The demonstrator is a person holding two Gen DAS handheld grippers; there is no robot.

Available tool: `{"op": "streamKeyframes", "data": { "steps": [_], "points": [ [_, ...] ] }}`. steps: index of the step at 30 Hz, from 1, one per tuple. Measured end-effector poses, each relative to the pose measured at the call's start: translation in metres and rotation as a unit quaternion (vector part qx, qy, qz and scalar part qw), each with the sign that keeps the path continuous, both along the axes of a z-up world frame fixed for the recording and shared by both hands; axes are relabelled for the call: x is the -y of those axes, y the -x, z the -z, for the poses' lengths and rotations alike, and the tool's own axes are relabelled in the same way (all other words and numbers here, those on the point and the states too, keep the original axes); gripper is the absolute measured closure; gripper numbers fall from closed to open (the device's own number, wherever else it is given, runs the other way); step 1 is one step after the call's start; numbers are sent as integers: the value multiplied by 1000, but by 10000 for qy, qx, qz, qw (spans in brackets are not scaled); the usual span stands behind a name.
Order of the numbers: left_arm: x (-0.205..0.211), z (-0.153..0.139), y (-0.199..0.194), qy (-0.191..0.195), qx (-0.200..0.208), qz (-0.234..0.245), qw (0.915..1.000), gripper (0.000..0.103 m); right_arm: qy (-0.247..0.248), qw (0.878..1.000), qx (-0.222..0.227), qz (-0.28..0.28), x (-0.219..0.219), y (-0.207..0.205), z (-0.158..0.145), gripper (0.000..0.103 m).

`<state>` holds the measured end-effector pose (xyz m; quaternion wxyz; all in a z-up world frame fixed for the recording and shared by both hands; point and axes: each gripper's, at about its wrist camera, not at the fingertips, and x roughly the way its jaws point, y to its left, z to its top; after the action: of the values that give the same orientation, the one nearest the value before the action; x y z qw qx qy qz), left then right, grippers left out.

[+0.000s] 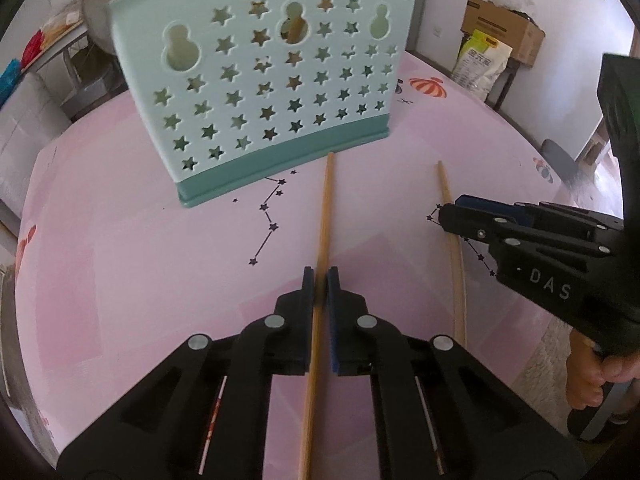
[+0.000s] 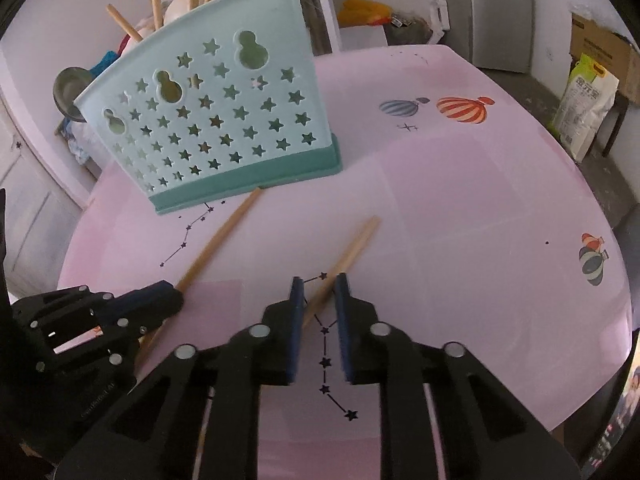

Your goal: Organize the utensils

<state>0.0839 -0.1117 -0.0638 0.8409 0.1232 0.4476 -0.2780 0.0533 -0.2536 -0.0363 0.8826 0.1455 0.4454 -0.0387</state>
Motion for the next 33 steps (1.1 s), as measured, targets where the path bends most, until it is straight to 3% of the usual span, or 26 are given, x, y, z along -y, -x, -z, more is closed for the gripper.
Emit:
{"op": "streamKeyframes", "data": {
  "steps": [6, 9, 12, 15, 19, 22, 24, 25, 33],
  "points": [
    [-11, -2, -2, 434, -608, -160, 9971, 98, 107, 9998, -59, -126, 13, 3, 0, 97],
    [-15, -1, -7, 795, -1203, -172, 9894, 98, -2, 9998, -44, -175, 21, 5, 0, 97],
    [-12, 0, -14, 877, -1454, -186, 9853, 97, -57, 9998, -23, -189, 23, 7, 2, 97],
    [-2, -3, -22, 701, -1399, -87, 9876, 86, -69, 9998, 2, -208, 22, 7, 2, 97],
    [19, -4, -27, 371, -1106, 163, 9930, 84, -185, 9996, 21, -211, 23, 6, 3, 97],
    [33, -3, -31, 60, -645, 287, 9975, 85, -244, 9994, 41, -229, 24, 7, 3, 97],
    [39, -1, -31, -150, -363, 349, 9986, 97, -272, 9993, 59, -258, 23, 8, 3, 97],
    [41, 0, -30, -228, -241, 399, 9987, 97, -291, 9992, 61, -269, 23, 8, 3, 97],
    [34, -5, -17, -516, -15, 378, 9980, 98, -517, 9961, -105, -703, 18, 2, 3, 96]
  ]
}}
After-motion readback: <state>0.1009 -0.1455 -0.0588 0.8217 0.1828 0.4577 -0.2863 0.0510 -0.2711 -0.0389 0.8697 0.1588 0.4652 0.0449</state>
